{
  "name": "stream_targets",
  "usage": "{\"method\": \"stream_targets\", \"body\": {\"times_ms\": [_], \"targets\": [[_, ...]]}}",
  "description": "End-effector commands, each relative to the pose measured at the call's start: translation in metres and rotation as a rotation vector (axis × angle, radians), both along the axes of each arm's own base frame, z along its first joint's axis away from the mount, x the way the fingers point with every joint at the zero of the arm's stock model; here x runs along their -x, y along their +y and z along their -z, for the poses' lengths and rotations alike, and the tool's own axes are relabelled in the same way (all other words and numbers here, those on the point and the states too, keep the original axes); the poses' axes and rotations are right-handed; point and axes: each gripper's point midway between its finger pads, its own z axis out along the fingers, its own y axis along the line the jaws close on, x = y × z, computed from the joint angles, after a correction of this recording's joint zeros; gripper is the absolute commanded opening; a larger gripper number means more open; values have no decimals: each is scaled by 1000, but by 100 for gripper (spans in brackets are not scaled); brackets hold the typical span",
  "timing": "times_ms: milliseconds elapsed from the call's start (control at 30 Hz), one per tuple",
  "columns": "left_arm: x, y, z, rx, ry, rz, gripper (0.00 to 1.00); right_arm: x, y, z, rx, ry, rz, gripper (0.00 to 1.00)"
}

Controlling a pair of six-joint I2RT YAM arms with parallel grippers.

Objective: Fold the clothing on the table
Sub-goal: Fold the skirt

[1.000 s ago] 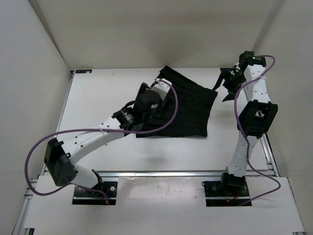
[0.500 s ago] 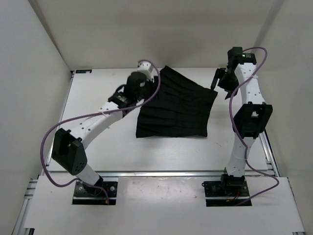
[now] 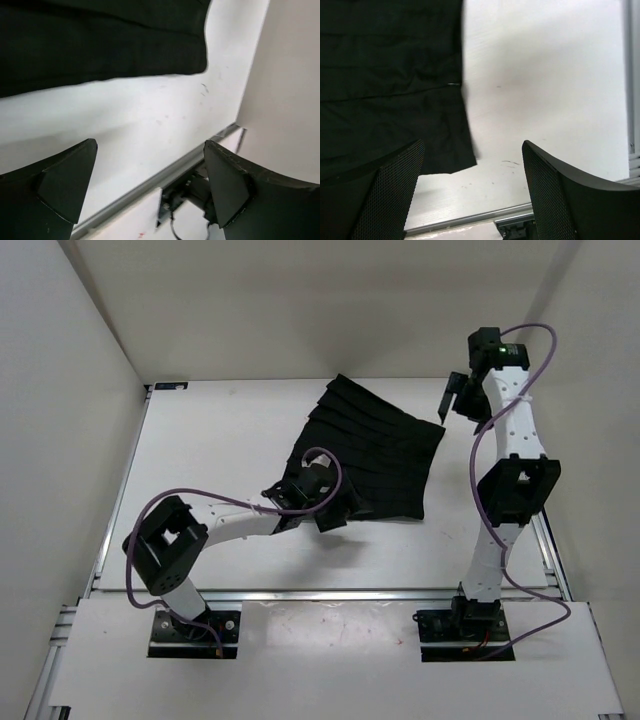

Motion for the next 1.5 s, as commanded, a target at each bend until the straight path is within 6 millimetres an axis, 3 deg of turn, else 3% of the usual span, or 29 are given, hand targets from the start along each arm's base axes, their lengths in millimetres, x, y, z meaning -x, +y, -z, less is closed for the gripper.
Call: {"method": "stream_targets", "body": {"times_ms": [0, 133, 300, 400, 633, 733, 833, 867, 967, 1100, 1200, 1267, 1400, 1467], "targets": [[-9, -20, -29, 116, -7, -90, 98, 11, -14, -23, -6, -48, 36, 84], [3, -22, -4, 36, -2, -98, 98, 14, -5, -21, -35, -38, 19, 84], [-9, -13, 16, -44, -26, -135, 99, 25, -2, -24, -75, -31, 14, 84], [-5, -8, 33, -111, 1, -174, 99, 27, -16, -26, -95, -37, 48, 84], [-27, -1, 47, -180, -33, -220, 97, 31, -7, -29, -143, -39, 34, 84], [-39, 7, 49, -204, -50, -224, 90, 35, -4, -31, -147, -38, 20, 84], [-44, 18, 50, -233, -44, -226, 73, 34, -6, -30, -145, -37, 25, 84], [-47, 23, 52, -252, -53, -231, 60, 33, -5, -30, -147, -39, 24, 84], [-43, 45, 64, -314, -14, -242, 31, 33, -8, -30, -149, -41, 38, 84], [-34, 73, 73, -378, 20, -233, 11, 33, -10, -32, -146, -49, 36, 83], [-29, 107, 73, -481, 46, -249, 4, 33, -13, -37, -148, -60, 50, 84], [-25, 142, 67, -526, 90, -299, 1, 35, -12, -36, -146, -57, 45, 84], [-56, 227, 37, -543, 92, -528, 0, 37, -9, -39, -165, -63, 35, 84], [-69, 260, 22, -570, 76, -594, 0, 38, -3, -36, -178, -49, 30, 84]]}}
